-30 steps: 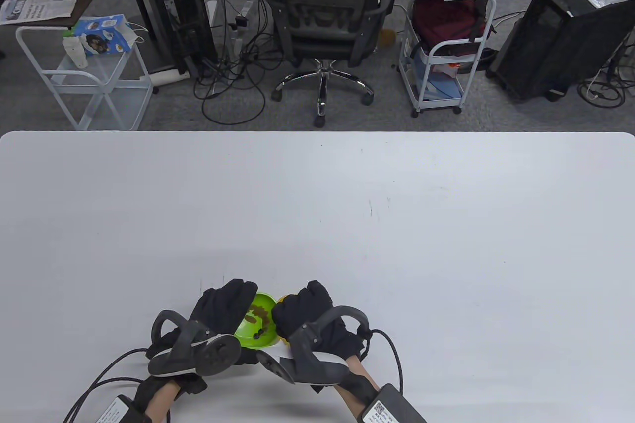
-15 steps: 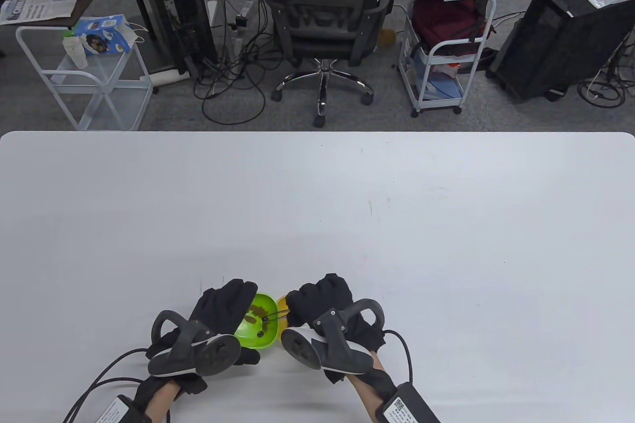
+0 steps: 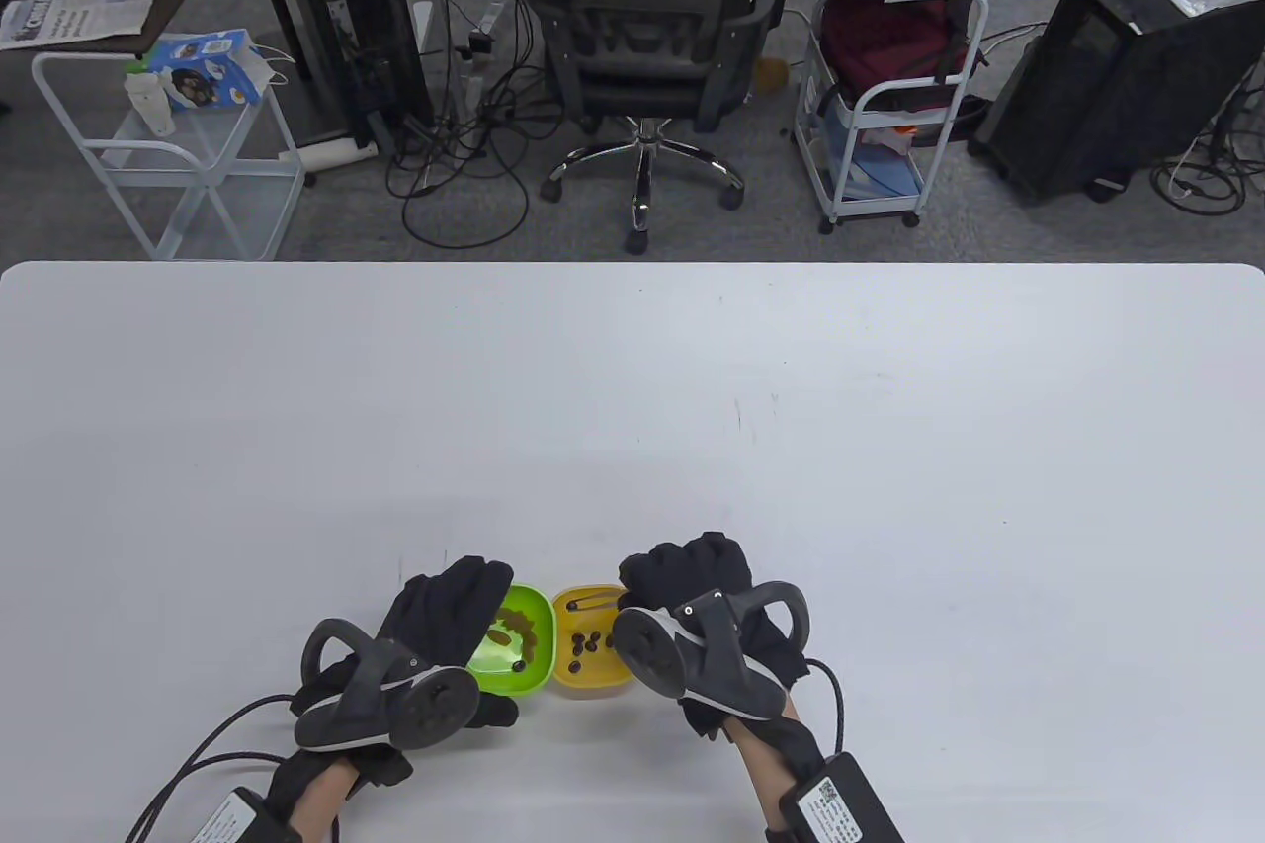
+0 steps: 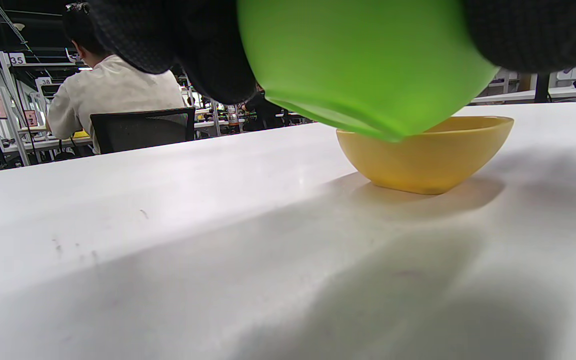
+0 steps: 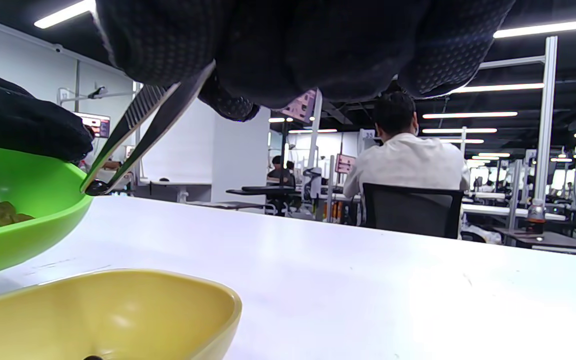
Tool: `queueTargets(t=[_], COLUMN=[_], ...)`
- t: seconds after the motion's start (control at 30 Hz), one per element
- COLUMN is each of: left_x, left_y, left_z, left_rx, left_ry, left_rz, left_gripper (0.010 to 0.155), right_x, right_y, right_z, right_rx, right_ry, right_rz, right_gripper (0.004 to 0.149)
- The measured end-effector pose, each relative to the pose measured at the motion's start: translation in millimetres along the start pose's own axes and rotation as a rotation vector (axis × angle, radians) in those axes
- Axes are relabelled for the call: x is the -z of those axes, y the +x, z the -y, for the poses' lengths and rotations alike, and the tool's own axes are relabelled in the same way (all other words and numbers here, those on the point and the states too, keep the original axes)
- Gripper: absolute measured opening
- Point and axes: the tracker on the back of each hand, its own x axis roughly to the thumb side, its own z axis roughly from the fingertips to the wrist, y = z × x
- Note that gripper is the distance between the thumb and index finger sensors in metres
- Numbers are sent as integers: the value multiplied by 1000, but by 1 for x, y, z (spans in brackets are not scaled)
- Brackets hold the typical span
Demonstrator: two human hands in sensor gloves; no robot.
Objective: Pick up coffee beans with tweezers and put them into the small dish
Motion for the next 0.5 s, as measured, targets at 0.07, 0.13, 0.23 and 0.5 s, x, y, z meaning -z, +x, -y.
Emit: queueTargets(t=[0.07,0.13,0.23,0.5], left_x=[0,0,0,0], left_y=[0,0,0,0], left_z=[0,0,0,0], left_rx=[0,0,-1,0], left_ry=[1,0,0,-2], left_rz=[0,0,0,-1], left_gripper=[115,115,115,115], right_x=[0,0,-1,-4], right_y=[0,0,0,16], right_z=[0,0,1,6], right_rx=[-5,-7,9,49], right_ry=[4,12,-10,-51], right_rz=[0,-3,-1,76], right_gripper=[42,43,44,44])
